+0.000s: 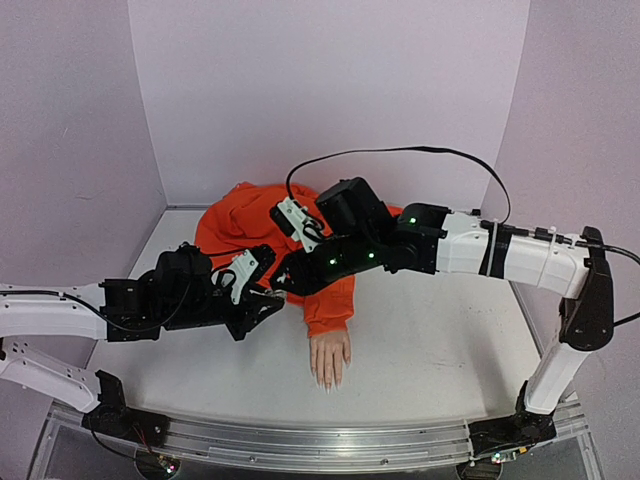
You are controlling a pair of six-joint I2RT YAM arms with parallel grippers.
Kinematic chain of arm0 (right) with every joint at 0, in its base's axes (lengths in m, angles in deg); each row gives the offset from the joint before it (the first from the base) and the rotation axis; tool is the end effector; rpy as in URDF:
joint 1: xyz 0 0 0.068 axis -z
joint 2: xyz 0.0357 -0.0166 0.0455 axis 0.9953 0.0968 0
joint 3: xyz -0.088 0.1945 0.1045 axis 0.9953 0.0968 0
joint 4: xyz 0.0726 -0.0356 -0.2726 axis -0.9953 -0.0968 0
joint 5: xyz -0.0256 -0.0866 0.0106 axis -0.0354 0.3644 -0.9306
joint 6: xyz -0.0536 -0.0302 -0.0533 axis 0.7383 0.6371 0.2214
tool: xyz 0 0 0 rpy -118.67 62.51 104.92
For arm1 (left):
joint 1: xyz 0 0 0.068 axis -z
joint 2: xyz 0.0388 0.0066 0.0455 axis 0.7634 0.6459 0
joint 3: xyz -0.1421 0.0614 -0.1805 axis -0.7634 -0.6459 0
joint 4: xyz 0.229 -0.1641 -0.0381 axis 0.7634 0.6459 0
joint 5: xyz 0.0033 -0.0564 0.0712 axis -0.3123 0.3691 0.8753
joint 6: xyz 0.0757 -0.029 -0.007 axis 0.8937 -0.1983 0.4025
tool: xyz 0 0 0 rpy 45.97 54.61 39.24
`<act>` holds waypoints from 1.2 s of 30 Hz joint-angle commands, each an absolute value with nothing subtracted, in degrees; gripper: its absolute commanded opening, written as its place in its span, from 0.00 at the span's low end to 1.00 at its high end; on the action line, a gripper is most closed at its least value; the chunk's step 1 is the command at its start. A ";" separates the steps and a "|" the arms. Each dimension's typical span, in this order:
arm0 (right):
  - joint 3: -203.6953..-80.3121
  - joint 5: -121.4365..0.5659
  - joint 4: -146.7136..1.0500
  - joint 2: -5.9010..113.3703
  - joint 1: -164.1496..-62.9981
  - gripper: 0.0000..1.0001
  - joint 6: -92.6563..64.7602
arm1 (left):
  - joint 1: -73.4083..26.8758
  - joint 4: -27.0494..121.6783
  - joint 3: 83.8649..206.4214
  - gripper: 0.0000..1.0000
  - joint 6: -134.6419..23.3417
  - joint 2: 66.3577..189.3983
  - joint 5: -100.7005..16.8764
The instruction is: Paint the nails
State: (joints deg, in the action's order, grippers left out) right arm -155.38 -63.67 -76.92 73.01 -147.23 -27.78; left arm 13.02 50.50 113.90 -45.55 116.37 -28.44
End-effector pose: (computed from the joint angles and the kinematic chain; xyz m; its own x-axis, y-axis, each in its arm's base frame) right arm 0.2051 0.4281 0.3036 -0.4552 -0.1283 -0.8811 -0.8504 0.3559 0.3876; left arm 0.1533 -0.2843 0.2093 -0.2081 0.3486 -0.9138 0.8426 0.5383 0.0134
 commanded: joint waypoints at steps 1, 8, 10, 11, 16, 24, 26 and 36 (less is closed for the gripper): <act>-156.90 -62.44 -76.63 71.72 -147.60 0.13 -27.18 | 13.01 49.07 117.01 0.00 -45.56 115.38 -28.11; -155.90 -60.28 -76.57 69.34 -147.59 0.00 -26.11 | 12.97 49.07 117.07 0.00 -45.63 115.93 -28.03; -155.21 -59.71 -76.18 68.28 -147.58 0.00 -25.78 | 12.99 49.07 117.02 0.00 -45.64 116.14 -27.87; -154.83 -59.67 -75.85 67.72 -147.56 0.00 -25.80 | 12.99 49.07 116.93 0.00 -45.59 116.14 -27.78; -153.62 -60.14 -75.14 66.96 -147.62 0.00 -25.93 | 12.99 49.07 116.68 0.00 -45.55 116.16 -27.68; -152.95 -61.48 -74.02 66.40 -147.64 0.00 -26.59 | 12.99 49.07 116.27 0.00 -45.56 115.50 -27.59; -152.81 -61.96 -73.53 66.11 -147.56 0.00 -26.77 | 12.99 49.07 116.25 0.00 -45.65 115.48 -27.55; -151.16 -62.07 -72.77 63.51 -147.58 0.00 -27.78 | 12.99 49.07 115.57 0.00 -45.83 115.25 -26.59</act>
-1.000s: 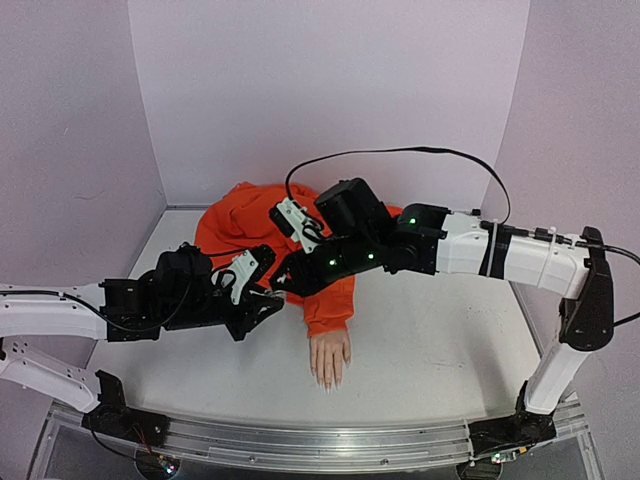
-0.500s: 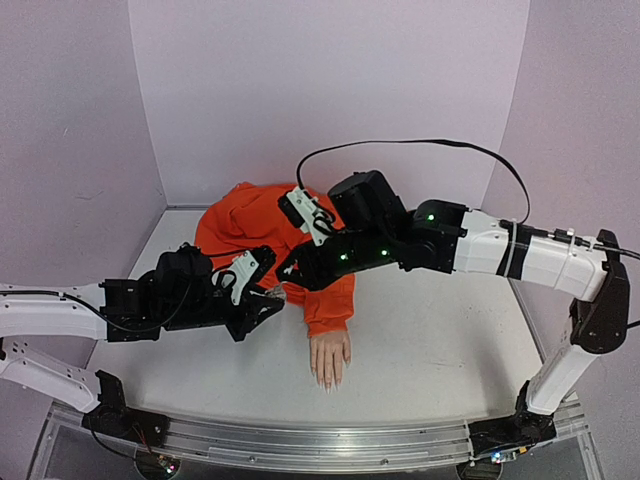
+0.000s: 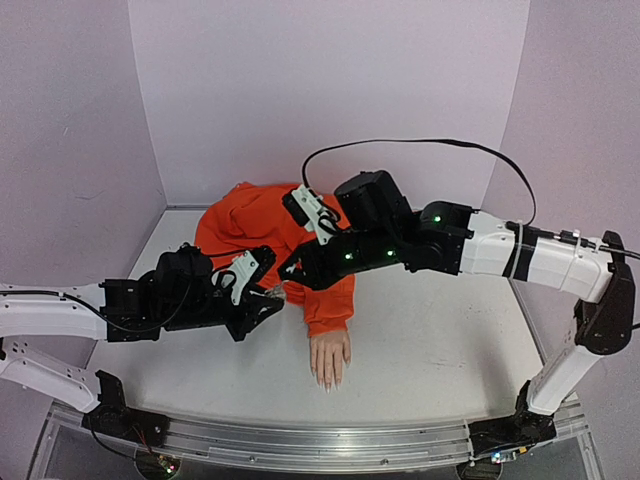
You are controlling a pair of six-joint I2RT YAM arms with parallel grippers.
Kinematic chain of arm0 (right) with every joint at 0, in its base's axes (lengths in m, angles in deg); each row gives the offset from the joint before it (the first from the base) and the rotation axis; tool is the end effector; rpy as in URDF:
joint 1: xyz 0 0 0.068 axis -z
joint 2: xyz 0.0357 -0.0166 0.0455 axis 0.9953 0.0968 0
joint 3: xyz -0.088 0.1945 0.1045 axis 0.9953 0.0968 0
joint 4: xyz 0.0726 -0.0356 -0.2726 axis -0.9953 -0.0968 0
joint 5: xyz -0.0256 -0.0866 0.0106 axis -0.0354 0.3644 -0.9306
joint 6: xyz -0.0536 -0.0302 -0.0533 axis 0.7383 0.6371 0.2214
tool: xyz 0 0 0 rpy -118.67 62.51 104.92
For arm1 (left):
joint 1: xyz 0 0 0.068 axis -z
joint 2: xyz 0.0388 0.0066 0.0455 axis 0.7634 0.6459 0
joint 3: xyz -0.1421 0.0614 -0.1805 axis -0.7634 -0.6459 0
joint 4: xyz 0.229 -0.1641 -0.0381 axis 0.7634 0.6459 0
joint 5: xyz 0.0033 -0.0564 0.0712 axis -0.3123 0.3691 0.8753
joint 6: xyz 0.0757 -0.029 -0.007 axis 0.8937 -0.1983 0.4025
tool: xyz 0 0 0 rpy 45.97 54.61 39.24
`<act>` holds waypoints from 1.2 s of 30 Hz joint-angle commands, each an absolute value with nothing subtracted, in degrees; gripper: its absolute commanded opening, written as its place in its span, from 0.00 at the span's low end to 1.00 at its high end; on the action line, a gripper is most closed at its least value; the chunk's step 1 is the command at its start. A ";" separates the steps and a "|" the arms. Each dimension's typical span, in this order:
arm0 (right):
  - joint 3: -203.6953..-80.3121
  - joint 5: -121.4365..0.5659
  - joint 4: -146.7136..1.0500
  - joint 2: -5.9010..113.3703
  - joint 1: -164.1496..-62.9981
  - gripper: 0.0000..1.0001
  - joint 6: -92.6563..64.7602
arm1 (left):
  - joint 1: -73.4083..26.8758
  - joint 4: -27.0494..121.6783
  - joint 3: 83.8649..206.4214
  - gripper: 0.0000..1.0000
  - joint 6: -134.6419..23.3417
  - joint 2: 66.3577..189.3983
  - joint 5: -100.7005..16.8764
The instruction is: Paint the nails
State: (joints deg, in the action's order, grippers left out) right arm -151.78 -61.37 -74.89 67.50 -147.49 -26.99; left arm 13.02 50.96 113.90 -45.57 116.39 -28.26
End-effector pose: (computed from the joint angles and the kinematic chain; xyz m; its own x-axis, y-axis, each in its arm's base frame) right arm 0.1970 0.4107 0.3252 -0.4110 -0.0675 -0.9091 -0.8590 0.3627 0.3614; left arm 0.1533 -0.2838 0.2081 -0.2119 0.3552 -0.9105 0.8411 0.5407 0.0152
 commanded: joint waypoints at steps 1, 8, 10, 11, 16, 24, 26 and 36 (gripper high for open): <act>-150.94 -62.06 -72.76 63.06 -147.56 0.00 -27.91 | 12.99 49.07 115.45 0.00 -45.83 115.11 -26.28; -145.99 -62.32 -70.04 57.02 -146.19 0.00 -26.22 | 12.99 49.07 113.61 0.00 -47.12 111.93 -23.62; -143.05 -62.52 -69.07 54.71 -145.04 0.00 -26.08 | 12.94 49.07 113.06 0.00 -47.78 110.50 -22.60; -141.44 -63.10 -68.26 53.34 -144.52 0.00 -25.66 | 12.93 49.07 112.71 0.00 -48.29 109.67 -21.83; -130.58 -65.33 -64.68 47.10 -144.08 0.00 -12.49 | 12.54 50.97 112.18 0.00 -51.10 104.65 -19.84; -117.37 -68.54 -63.97 45.31 -143.80 0.00 0.85 | 6.51 56.45 118.51 0.00 -55.56 103.67 -25.99; -115.53 -73.14 -62.79 46.68 -143.84 0.00 1.80 | 4.62 57.27 119.64 0.00 -56.30 104.25 -27.08; -113.81 -81.54 -56.12 58.09 -143.99 0.00 4.91 | 1.39 59.22 123.70 0.00 -53.05 107.84 -27.15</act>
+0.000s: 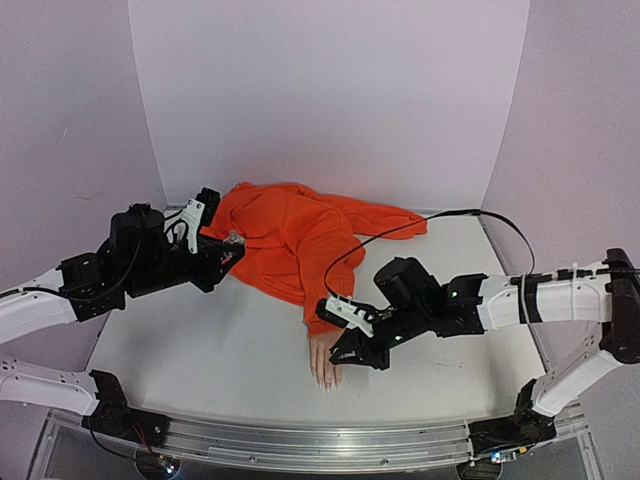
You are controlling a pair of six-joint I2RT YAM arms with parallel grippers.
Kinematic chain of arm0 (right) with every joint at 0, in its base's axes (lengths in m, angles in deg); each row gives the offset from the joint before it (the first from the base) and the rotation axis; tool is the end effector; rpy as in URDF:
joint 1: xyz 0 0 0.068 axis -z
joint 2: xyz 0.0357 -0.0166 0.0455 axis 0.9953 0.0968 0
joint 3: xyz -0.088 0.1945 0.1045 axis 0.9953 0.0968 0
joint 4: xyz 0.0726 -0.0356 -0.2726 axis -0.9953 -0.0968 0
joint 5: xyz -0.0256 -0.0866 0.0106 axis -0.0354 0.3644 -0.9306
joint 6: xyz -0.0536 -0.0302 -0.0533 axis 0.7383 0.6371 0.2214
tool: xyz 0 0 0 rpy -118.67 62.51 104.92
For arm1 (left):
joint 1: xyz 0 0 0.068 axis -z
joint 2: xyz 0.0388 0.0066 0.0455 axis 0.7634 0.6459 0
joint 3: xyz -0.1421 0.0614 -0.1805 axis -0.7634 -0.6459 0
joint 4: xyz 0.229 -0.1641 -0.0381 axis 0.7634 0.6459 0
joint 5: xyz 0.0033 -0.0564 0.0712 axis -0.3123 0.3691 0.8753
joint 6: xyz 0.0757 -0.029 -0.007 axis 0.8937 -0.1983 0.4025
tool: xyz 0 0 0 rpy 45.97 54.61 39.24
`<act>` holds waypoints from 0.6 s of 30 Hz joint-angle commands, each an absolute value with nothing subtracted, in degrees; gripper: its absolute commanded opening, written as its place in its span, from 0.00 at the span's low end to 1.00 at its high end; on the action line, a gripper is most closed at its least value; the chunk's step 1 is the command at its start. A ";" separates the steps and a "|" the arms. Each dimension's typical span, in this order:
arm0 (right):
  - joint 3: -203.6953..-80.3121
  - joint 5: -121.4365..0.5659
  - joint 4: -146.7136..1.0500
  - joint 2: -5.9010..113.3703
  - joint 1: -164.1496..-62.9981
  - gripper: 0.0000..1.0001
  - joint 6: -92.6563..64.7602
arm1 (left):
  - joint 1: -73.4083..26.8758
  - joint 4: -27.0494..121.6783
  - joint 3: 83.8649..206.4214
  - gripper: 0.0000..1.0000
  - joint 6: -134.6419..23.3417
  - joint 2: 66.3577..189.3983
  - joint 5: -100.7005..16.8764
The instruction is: Paint the nails
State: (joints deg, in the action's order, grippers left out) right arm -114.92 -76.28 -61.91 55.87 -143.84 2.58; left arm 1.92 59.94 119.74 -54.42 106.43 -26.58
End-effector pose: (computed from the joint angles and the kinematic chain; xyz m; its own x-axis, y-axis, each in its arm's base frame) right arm 0.1667 0.3373 0.1785 -0.0423 -0.3757 -0.9258 -0.9957 0.0923 0.0080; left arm 0.1915 -0.2284 0.2795 -0.3123 0.1078 -0.9439 0.6606 0.7386 -0.1343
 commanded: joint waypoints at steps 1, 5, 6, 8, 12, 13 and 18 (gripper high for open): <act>-113.30 -81.61 -55.25 58.43 -143.99 0.00 5.21 | 1.39 59.09 123.64 0.00 -53.29 108.25 -26.52; -111.79 -80.73 -55.19 59.48 -144.03 0.00 6.76 | 1.39 56.75 122.18 0.00 -55.11 109.51 -23.34; -111.39 -80.66 -55.26 59.86 -144.04 0.00 6.90 | 1.39 55.97 121.72 0.00 -55.72 109.63 -22.57; -110.67 -80.97 -55.08 60.89 -144.00 0.00 7.14 | 1.39 54.17 120.66 0.00 -56.46 109.68 -21.56; -111.35 -78.91 -54.97 63.79 -145.04 0.00 7.60 | 1.39 52.85 120.00 0.00 -56.19 109.85 -20.74; -111.82 -77.84 -55.11 64.28 -145.19 0.00 7.70 | 1.39 52.85 120.06 0.00 -56.08 109.92 -20.73; -111.82 -73.32 -55.45 63.80 -145.27 0.00 7.66 | 1.40 52.84 119.76 0.00 -56.35 109.72 -20.76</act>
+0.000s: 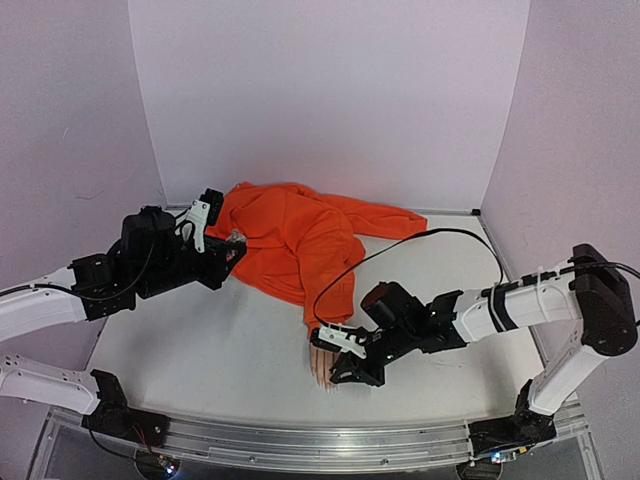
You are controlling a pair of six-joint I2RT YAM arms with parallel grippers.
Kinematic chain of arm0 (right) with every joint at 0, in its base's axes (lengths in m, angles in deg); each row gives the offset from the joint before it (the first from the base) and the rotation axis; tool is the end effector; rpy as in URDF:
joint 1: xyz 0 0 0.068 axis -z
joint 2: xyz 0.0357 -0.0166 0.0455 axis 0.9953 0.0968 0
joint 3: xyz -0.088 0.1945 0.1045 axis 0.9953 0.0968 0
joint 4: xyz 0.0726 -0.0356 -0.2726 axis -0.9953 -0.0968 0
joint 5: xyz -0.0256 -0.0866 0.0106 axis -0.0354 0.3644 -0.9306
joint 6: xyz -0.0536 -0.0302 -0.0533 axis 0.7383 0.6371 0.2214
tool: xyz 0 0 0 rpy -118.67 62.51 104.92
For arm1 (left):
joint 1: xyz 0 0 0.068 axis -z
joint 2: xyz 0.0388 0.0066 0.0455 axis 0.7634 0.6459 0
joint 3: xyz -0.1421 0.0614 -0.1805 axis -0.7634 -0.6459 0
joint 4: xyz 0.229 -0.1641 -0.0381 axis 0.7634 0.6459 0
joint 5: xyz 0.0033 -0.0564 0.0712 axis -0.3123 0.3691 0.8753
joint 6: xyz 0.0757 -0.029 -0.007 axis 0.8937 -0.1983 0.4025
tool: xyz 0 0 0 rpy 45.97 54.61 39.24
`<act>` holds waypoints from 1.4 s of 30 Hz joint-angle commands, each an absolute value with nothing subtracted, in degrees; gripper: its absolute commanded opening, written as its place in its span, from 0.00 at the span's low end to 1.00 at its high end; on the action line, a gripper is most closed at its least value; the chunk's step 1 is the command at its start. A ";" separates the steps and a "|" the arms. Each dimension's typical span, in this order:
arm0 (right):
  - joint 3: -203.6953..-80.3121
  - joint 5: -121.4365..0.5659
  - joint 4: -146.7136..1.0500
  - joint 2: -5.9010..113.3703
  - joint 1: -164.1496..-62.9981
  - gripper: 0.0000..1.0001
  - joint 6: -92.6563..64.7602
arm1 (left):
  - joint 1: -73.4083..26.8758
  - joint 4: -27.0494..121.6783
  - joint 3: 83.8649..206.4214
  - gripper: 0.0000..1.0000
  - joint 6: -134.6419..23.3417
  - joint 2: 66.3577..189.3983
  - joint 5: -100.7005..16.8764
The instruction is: Paint the nails
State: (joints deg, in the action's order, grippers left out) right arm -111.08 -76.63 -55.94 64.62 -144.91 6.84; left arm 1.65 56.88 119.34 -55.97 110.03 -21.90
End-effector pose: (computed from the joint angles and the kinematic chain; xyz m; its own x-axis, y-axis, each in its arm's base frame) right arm 0.1592 0.3391 0.1126 -0.0125 -0.4704 -0.8824 -0.9993 0.0368 -0.0055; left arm 0.2041 -0.2328 0.2664 -0.3281 0.0876 -0.9406 0.5900 0.7966 -0.1316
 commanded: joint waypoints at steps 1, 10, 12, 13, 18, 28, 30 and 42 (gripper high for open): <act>-111.46 -72.70 -55.45 63.58 -145.31 0.00 7.51 | 1.39 52.85 119.61 0.00 -56.51 109.63 -20.74; -111.69 -71.98 -56.84 62.75 -145.30 0.00 6.45 | 1.41 52.93 118.09 0.00 -56.99 107.54 -20.65; -111.77 -71.89 -57.41 62.73 -145.60 0.00 6.40 | 1.39 52.90 117.90 0.00 -56.99 107.27 -20.64; -111.52 -71.96 -57.28 62.40 -145.72 0.00 6.48 | 1.39 52.93 117.78 0.00 -56.99 107.27 -20.72; -111.15 -70.78 -57.12 61.57 -145.88 0.00 6.58 | 1.39 52.93 118.27 0.00 -56.91 108.43 -21.39; -111.78 -69.55 -57.88 62.20 -146.26 0.00 6.14 | 1.39 52.86 118.25 0.00 -56.90 108.66 -22.02; -111.96 -69.29 -58.08 62.46 -146.36 0.00 6.05 | 1.39 52.87 118.09 0.00 -56.90 108.57 -21.96; -112.42 -68.71 -58.35 63.42 -146.42 0.00 6.31 | 1.39 52.93 118.11 0.00 -56.81 108.64 -22.15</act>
State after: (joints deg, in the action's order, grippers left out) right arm -110.58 -69.13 -57.12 63.72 -146.16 6.52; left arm 1.65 56.40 117.81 -56.39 109.05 -21.66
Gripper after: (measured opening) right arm 0.144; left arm 0.217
